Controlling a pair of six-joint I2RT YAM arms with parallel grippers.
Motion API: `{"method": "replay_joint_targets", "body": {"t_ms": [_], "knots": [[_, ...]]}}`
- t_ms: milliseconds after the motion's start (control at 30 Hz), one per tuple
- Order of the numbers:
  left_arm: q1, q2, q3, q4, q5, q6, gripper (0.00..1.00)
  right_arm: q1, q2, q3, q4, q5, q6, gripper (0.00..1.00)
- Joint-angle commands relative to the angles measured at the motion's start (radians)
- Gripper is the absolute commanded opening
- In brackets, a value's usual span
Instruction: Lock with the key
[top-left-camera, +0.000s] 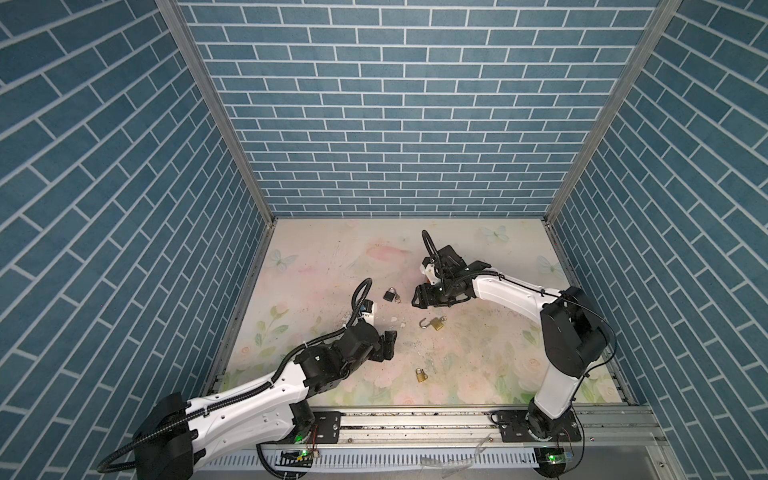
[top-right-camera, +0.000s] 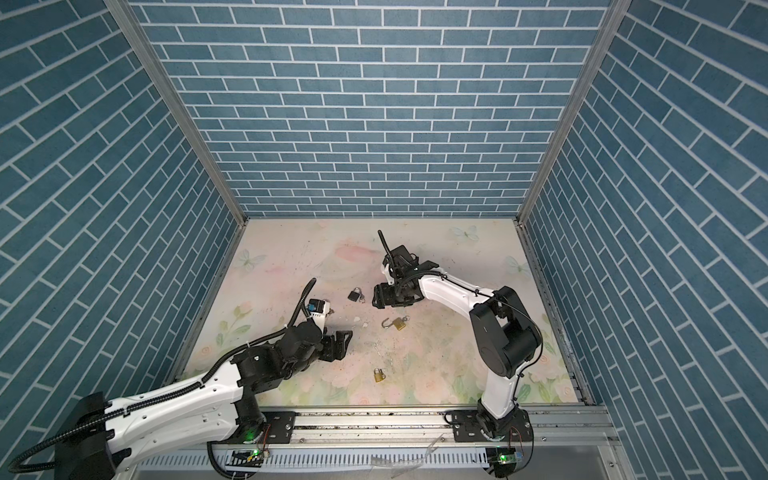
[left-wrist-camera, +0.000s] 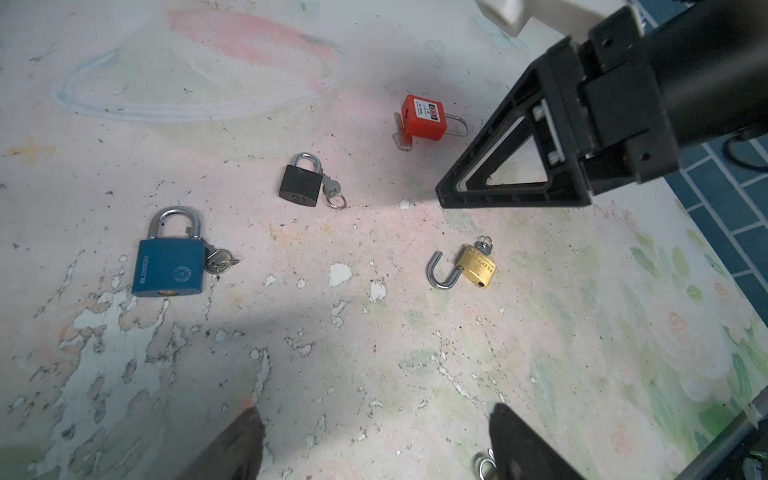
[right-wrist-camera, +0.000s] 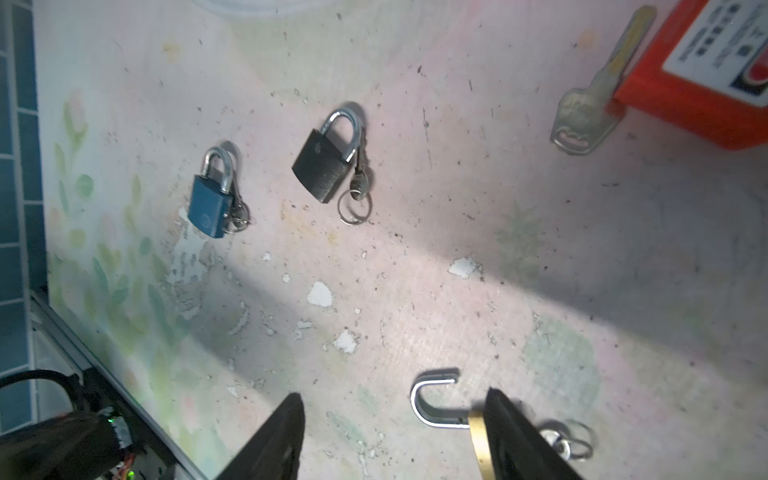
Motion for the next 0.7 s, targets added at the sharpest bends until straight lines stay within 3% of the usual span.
{"method": "replay_joint_targets", "body": {"t_ms": [0, 667], "knots": [[0.008, 0.007, 0.026, -0.036, -0.003, -0.038, 0.86, -0.009, 0.018, -0.032, -0.006, -0.020, -0.101, 0.72], [0.007, 0.026, 0.038, -0.067, 0.030, -0.116, 0.86, -0.028, -0.058, -0.268, 0.064, -0.075, -0.062, 0.75]]}}
